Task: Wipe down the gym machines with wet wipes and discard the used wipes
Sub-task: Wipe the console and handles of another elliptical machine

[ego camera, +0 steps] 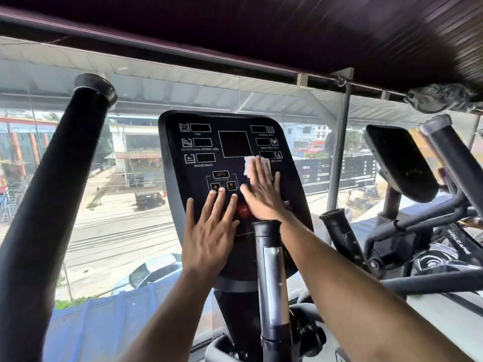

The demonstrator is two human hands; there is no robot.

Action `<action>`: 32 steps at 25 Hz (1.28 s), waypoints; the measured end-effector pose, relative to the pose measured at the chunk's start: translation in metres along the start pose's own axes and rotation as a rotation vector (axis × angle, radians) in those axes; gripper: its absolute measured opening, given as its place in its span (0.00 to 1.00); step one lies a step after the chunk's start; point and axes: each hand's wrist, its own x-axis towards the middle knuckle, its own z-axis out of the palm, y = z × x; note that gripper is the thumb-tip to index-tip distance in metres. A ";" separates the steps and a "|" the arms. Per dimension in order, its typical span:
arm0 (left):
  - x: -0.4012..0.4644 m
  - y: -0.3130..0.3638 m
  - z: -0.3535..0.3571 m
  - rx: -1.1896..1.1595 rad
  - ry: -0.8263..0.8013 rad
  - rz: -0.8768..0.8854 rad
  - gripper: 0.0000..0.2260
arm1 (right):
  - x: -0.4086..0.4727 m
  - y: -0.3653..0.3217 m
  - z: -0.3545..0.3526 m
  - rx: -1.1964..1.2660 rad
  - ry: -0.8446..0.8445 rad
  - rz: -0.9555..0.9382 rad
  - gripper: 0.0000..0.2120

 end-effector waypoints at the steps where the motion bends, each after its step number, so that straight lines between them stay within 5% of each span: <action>1: 0.000 0.000 0.000 0.004 0.001 0.019 0.26 | -0.020 0.008 0.006 -0.042 -0.004 -0.009 0.41; 6: 0.000 0.001 -0.005 0.073 -0.081 0.083 0.27 | -0.036 0.037 -0.007 -0.060 -0.014 0.392 0.36; 15: -0.001 0.003 0.001 0.083 -0.124 0.200 0.27 | 0.055 0.015 -0.026 0.153 0.101 0.508 0.40; 24: 0.002 0.006 -0.005 0.065 -0.262 0.133 0.29 | -0.008 -0.015 -0.020 0.252 -0.027 0.255 0.38; 32: 0.010 0.009 -0.016 0.065 -0.291 0.109 0.29 | -0.017 -0.040 -0.105 0.397 -0.163 0.117 0.41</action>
